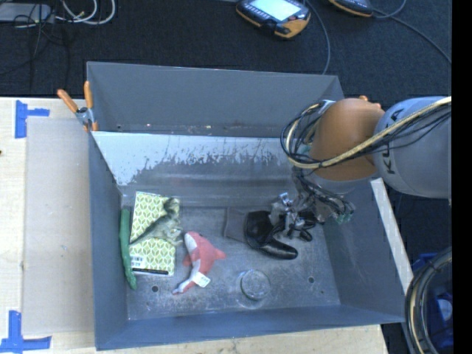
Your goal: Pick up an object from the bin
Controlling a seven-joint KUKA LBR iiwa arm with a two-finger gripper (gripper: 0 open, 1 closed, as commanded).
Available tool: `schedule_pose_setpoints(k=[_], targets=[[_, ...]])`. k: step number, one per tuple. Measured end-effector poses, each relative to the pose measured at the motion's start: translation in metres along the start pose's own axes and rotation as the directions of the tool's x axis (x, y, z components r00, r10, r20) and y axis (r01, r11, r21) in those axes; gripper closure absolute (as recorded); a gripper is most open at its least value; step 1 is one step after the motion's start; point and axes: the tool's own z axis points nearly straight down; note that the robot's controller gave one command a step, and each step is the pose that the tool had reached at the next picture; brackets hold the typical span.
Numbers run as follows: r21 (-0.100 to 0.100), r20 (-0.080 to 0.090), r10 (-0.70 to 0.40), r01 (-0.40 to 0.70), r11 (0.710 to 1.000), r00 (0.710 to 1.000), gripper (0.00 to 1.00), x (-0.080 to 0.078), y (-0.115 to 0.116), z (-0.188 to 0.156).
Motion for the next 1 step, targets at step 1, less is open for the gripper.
schedule_pose_setpoints(k=[1], targets=[[-0.002, -0.004, 0.000, 0.000, 1.000, 1.000, 1.00, 0.0008, 0.0010, -0.0185]])
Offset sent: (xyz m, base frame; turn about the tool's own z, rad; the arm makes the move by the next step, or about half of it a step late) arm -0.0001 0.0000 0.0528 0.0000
